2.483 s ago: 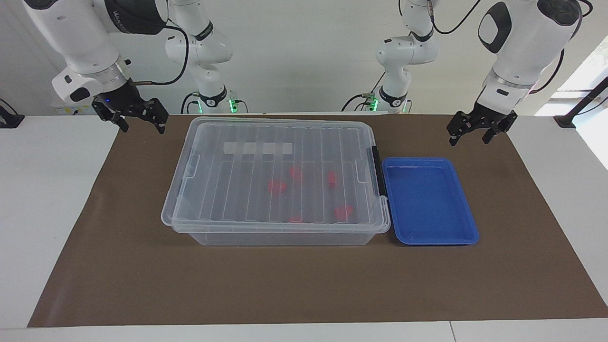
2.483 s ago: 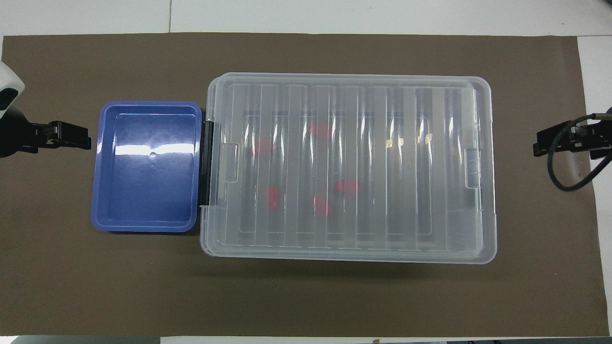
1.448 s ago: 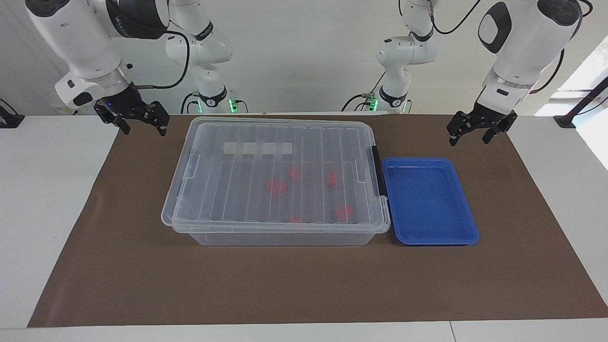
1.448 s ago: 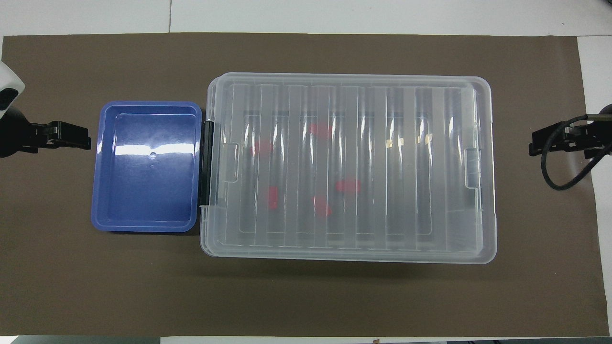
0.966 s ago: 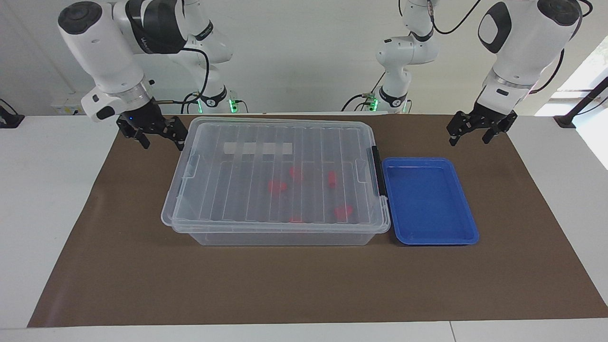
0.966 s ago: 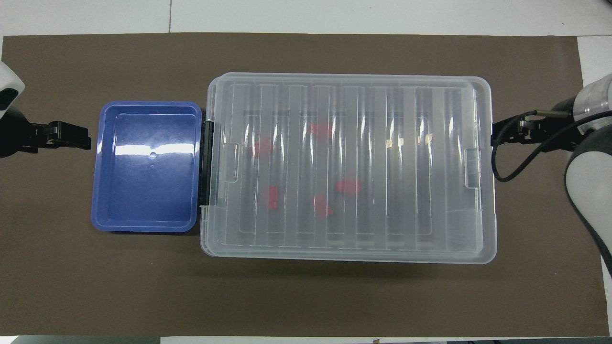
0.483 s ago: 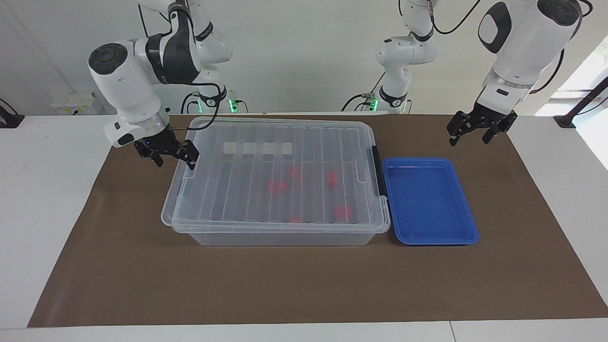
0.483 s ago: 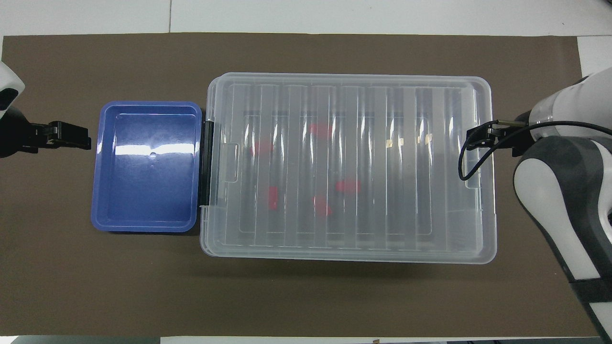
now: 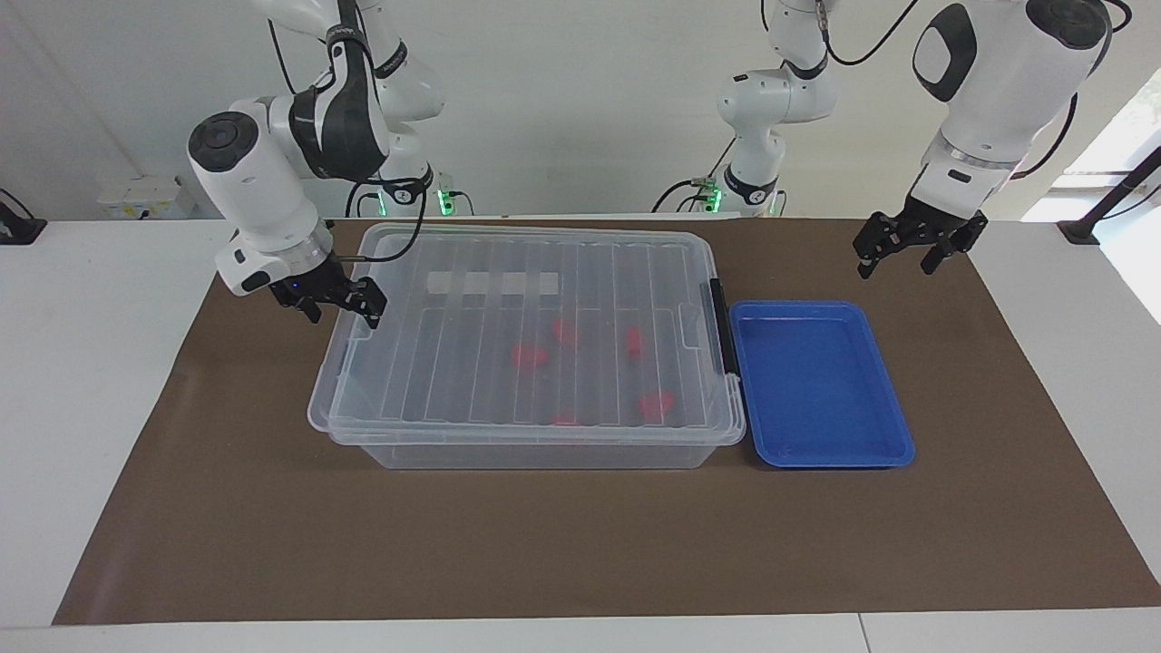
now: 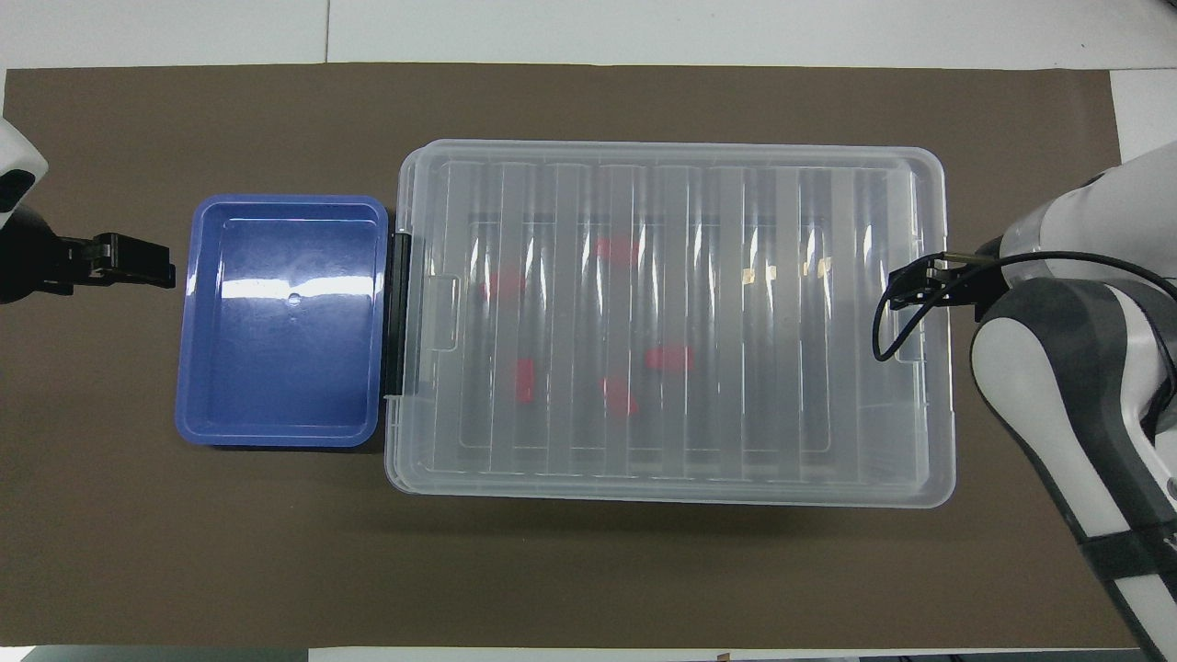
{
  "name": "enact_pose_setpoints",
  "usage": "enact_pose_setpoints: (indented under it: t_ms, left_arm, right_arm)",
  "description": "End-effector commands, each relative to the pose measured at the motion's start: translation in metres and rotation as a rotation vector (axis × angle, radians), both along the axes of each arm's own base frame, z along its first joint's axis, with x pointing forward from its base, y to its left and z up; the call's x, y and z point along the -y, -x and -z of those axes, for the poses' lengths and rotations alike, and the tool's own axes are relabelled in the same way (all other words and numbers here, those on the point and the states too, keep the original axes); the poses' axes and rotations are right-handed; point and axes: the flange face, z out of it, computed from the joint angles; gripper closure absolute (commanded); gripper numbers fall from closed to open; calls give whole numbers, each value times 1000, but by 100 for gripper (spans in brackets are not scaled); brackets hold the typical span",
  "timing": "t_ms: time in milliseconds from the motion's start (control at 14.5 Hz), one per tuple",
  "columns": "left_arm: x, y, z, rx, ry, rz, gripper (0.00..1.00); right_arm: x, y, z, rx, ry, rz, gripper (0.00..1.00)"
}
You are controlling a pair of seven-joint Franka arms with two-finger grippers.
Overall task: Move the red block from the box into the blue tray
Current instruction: 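Reach the right gripper to the clear lid's edge and grasp it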
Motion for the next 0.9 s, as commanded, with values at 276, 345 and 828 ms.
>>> enact_pose_setpoints:
  t_ms: [276,345,828]
  left_arm:
    - [-4,4,-3,-6,-10,4,0]
    - [-4,4,-3,-6,-10,3,0]
    - [-3,4,-3,-6,-10,6,0]
  right_arm:
    - [31,17,6,-8,-18,-24,1]
    - [37,17,6,-7,-18,-22,1]
    - [88,18,4,14,-14,-72,0]
